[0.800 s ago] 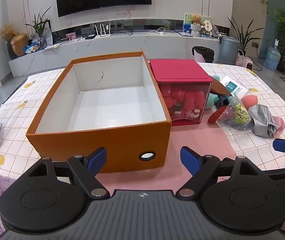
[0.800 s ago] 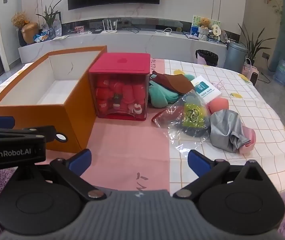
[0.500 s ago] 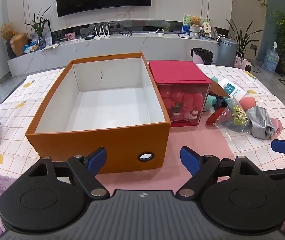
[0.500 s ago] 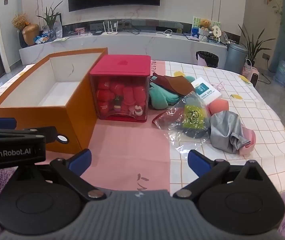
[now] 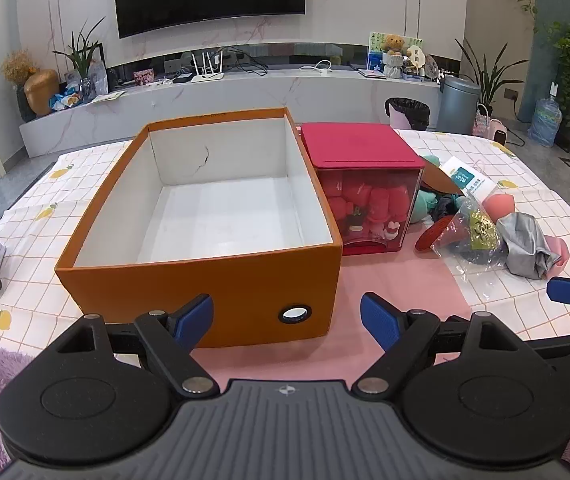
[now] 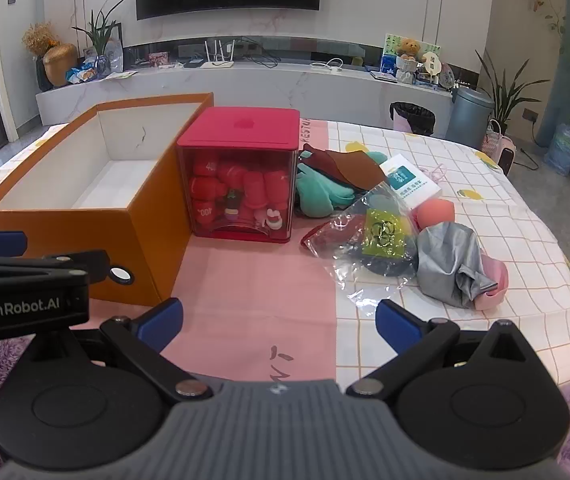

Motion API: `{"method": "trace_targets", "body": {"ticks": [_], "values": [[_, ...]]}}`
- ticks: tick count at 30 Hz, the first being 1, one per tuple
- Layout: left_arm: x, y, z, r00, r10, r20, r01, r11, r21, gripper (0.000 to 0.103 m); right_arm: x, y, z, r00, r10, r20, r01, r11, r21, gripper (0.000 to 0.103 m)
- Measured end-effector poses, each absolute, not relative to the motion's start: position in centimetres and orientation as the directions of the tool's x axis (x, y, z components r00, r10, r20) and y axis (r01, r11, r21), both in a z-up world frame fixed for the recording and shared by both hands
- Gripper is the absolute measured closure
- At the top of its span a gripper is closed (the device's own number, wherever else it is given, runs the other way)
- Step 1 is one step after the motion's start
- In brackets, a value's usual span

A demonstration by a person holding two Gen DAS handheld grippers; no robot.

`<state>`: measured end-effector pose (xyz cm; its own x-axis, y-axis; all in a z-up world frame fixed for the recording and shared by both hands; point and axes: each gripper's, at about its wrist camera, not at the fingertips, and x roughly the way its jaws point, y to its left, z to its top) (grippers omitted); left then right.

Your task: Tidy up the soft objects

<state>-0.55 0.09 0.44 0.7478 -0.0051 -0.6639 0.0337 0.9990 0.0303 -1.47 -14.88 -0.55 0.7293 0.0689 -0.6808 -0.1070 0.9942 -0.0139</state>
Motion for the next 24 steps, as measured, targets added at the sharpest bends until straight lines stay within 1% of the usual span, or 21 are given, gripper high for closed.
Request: {"method": "trace_targets", "body": {"ticks": [24], "values": [[-0.54, -0.04, 0.10, 0.746, 0.004, -0.666, 0.024, 0.999, 0.033, 0.005, -1.48, -14.69, -0.52, 0.733, 0.053, -0.678, -0.107, 0.994, -0.037, 0.003]]}}
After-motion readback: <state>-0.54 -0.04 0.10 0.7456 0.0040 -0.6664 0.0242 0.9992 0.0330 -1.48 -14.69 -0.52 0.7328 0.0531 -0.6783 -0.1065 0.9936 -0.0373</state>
